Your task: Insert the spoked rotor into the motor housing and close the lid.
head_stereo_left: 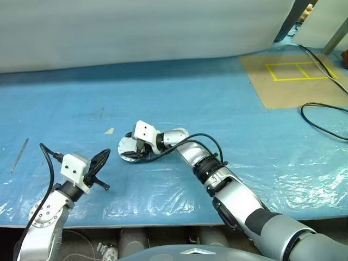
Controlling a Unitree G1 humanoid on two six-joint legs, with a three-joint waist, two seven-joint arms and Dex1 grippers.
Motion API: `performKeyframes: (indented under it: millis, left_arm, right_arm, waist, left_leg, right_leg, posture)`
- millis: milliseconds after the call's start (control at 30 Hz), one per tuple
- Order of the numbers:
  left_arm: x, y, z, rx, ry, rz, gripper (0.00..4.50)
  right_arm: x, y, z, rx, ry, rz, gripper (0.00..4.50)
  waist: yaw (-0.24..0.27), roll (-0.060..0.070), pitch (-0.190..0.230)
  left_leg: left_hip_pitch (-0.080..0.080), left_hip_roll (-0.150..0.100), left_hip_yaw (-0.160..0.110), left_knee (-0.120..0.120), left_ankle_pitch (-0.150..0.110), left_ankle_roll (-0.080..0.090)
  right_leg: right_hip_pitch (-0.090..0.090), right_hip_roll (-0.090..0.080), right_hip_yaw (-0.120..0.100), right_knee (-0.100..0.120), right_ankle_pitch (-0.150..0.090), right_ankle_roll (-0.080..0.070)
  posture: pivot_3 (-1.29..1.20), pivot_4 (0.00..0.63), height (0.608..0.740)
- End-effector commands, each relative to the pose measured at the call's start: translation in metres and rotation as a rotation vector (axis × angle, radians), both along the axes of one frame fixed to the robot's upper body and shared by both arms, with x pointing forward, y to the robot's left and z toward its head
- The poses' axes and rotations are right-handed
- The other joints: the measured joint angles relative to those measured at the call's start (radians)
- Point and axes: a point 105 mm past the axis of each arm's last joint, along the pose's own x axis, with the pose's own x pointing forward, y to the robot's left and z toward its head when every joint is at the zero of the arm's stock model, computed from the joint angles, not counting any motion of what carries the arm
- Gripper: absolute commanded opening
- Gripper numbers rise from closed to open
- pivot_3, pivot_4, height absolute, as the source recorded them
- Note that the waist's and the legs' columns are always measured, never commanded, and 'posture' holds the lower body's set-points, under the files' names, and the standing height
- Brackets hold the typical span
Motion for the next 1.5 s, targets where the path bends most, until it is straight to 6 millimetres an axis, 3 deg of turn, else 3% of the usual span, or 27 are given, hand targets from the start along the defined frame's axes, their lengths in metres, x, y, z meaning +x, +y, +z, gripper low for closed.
performKeyframes:
  millis: [33,1067,1500]
  left_arm:
    - [0.001,0.003,0.008,0.013,-0.034,-0.005,0.00]
    - [0.005,0.001,0.004,0.007,-0.029,-0.019,0.00]
    - [0.009,0.002,0.004,0.011,-0.031,-0.023,0.00]
  right_arm:
    - [0.003,-0.015,-0.027,-0.119,0.041,-0.016,3.01]
    - [0.011,-0.034,-0.041,-0.240,-0.007,0.002,3.01]
    - [0.001,-0.030,-0.044,-0.219,0.048,0.041,3.01]
  waist:
    - [0.001,0.000,0.000]
    - [0.008,0.000,0.000]
    - [0.008,0.000,0.000]
  left_leg:
    - [0.000,0.000,0.000,0.000,0.000,0.000]
    - [0.002,0.000,0.000,0.006,0.000,0.000]
    - [0.003,0.000,0.000,0.006,0.000,0.000]
  right_leg:
    - [0.000,0.000,0.000,0.000,0.000,0.000]
    - [0.002,-0.003,0.000,0.010,0.000,0.000]
    - [0.002,-0.004,0.001,0.009,0.000,0.000]
  posture:
    - [0.00,0.150,0.740]
    - [0.00,0.150,0.740]
    - [0.00,0.150,0.740]
